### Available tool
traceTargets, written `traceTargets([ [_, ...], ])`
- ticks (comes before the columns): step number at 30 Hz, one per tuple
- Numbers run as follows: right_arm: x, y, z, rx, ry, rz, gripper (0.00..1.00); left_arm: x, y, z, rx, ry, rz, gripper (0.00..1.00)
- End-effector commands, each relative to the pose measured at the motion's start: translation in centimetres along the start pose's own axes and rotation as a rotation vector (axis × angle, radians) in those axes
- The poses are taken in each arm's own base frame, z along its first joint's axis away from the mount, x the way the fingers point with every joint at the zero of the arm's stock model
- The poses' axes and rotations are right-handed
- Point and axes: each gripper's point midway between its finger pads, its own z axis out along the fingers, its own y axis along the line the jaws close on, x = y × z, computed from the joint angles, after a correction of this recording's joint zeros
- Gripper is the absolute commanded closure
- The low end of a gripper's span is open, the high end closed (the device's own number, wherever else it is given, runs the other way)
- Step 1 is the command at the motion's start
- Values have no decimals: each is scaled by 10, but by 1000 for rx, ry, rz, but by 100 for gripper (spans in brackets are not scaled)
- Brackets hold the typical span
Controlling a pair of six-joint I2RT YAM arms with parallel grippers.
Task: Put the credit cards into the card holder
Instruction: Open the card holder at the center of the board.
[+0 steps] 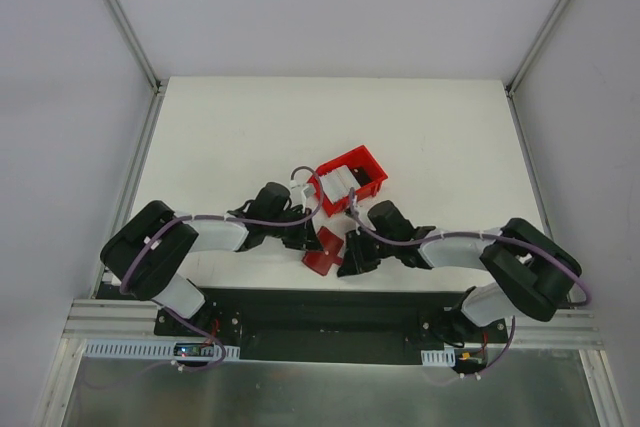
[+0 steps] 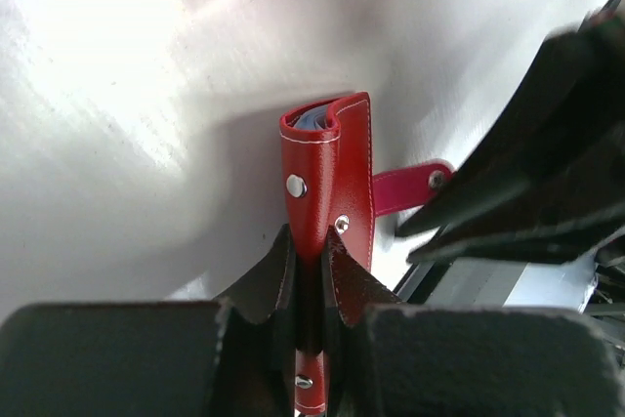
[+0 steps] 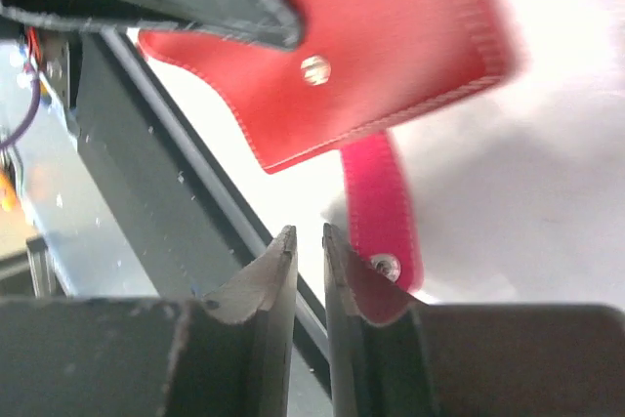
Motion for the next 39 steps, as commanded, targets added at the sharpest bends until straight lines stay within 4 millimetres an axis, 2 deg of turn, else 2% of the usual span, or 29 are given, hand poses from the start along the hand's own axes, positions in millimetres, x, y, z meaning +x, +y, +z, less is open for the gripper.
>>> traceTargets([
  [1,-20,-19,-16,84,-99,60,81,10,16,-6,-61,-12,5,97],
  [6,-60,17,-37,36,-235,57,83,6,20,-9,-104,-56,-65,92],
  [8,-72,23,-44,65,-272,40,83,3,22,-10,-127,-83,-100,91],
  [9,-77,20,-46,108,-291,48,82,2,23,-10,-136,-97,-120,91],
  [15,-72,4,-31,175,-225,111,83,-5,25,-12,-165,-165,-184,91],
  [19,-64,-5,-19,201,-178,130,83,-3,26,-13,-173,-176,-198,91],
  [24,-54,-24,-20,291,-153,162,83,1,27,-14,-177,-181,-201,90],
  [26,-53,-29,-21,317,-159,167,83,3,31,-15,-191,-184,-204,85],
  [27,-46,-35,-22,345,-135,180,82,3,32,-15,-194,-187,-204,81],
  [32,-38,-47,-12,384,-80,209,82,6,43,-22,-271,-183,-188,60],
  [36,-32,-56,-9,422,-62,236,83,-6,47,-39,-362,-213,-130,43],
  [39,-27,-59,-10,430,-55,240,83,-18,45,-54,-416,-243,-80,34],
])
